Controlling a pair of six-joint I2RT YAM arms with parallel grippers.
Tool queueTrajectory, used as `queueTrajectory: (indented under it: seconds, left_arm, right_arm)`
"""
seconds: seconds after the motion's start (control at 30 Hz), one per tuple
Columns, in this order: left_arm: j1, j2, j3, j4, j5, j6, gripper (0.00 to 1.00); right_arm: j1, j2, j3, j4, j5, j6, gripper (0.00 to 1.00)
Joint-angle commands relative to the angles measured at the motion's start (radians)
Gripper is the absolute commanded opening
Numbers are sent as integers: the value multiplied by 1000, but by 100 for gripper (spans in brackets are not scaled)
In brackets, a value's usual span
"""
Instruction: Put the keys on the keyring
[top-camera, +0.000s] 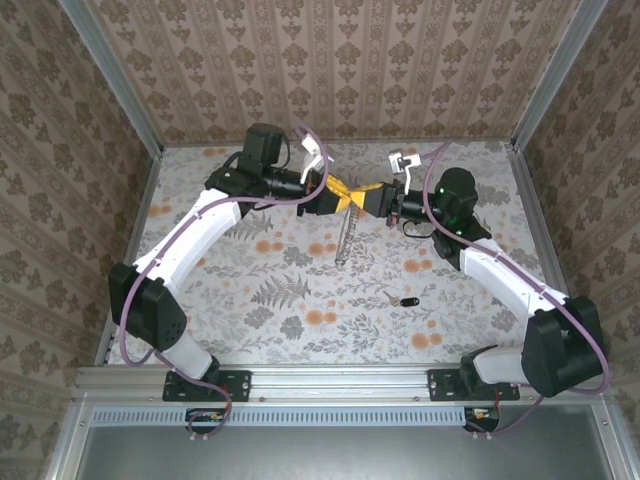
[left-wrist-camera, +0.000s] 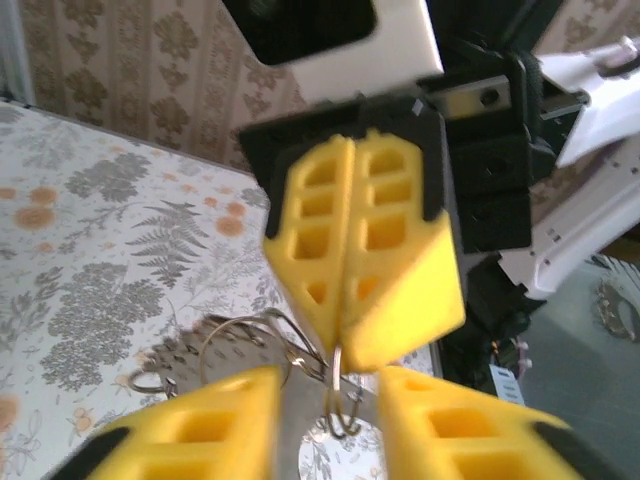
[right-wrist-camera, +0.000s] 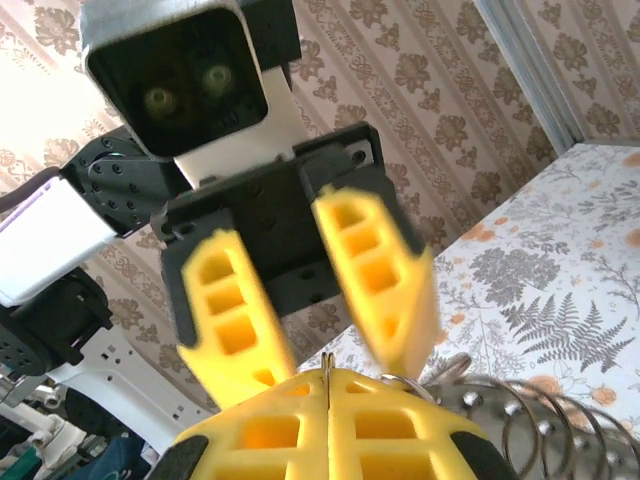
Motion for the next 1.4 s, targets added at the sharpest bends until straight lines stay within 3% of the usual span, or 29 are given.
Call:
queueTrajectory:
  seconds: [0.0,0.13,0.4,0.57,0.8,1.13,1.37]
  left_arm:
    - [11,-54,-68,178,-100,-85,50]
    - [23,-134,-198,381,-262,-225,68]
    - [25,-208,-302,534,-394,-362,78]
    - [28,-237,-335,597,-491,-421,89]
    - [42,-234,-327,642,-517,-494,86]
    - [68,-131,-288,908,-287,-789,74]
    - [65,-120,-292,1002,-220,-866,56]
  right_arm:
    - [-5,-42,-30,85,68,-16,0]
    - [-22,-41,-50,204,108,27,0]
    - [-24,-15,-78,420,198,123,0]
    - [-13,28,-88,587,311,223,0]
    - [24,91,-71,706,449,312,0]
    - [127,107,-67,713,668,309,0]
    - [159,147,-19,711,699,302,0]
